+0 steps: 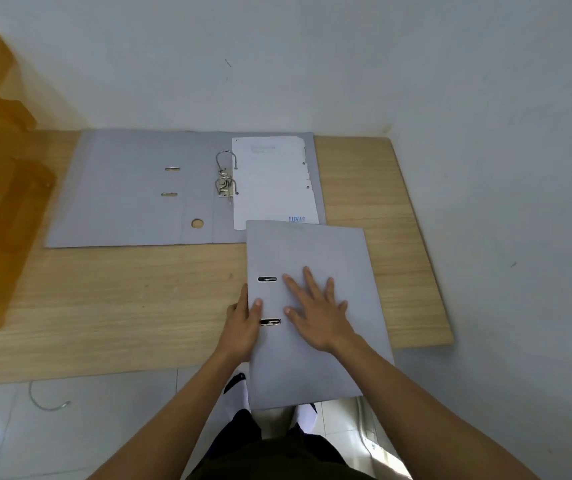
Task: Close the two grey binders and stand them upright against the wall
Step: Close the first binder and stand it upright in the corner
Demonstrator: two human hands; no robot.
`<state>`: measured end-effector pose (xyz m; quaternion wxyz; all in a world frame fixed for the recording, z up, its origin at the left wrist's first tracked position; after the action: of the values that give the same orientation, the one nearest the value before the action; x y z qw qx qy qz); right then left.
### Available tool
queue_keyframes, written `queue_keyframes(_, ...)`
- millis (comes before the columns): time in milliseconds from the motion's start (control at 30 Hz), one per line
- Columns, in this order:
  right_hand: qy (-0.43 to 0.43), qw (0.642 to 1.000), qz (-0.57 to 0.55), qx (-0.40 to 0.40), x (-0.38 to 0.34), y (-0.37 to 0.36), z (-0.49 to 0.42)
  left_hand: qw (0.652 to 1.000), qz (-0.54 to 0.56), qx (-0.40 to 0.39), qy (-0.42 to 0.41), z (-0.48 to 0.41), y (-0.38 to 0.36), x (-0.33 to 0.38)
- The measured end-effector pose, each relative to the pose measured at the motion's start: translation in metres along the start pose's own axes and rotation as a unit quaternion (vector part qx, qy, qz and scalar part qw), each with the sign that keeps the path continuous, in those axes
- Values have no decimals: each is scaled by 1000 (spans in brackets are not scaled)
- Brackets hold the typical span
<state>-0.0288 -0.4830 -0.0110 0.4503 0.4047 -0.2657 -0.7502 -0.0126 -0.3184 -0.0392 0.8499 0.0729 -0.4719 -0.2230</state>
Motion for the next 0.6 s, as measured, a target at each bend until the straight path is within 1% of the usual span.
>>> queue_keyframes(167, -38, 997, -55, 33, -10, 4, -3, 998, -49, 35, 0, 4, -12, 12)
queue_keyframes(233, -47, 996, -66, 38, -11, 1, -3, 995, -96, 36, -17, 11, -23, 19)
queue_keyframes(300, -59, 995, -70, 41, -8, -4, -2, 991, -129, 35, -18, 9, -28, 20)
queue_keyframes(400, -62, 994, -90, 24, -4, -6, -4, 991, -134, 23, -8, 9, -32, 17)
queue_keyframes(500, -67, 990, -126, 24, -4, -2, -5, 997, -72, 7, 9, -3, -32, 11)
queue_keyframes(600, -110, 970, -209, 64, 9, 0, 1, 996, 67, 1, 63, -20, -28, -3)
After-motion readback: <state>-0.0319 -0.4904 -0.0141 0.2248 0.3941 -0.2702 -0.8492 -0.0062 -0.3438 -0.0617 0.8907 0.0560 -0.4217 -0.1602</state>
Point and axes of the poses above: each hand's wrist, its own z-axis away from the middle knuckle, its own y-axis out of the back of the hand, x = y × z, the point moved 9 cm from there along -z, towards the middle knuckle, and after that the axes turned 4 degrees about x, right-handed, at the moved point
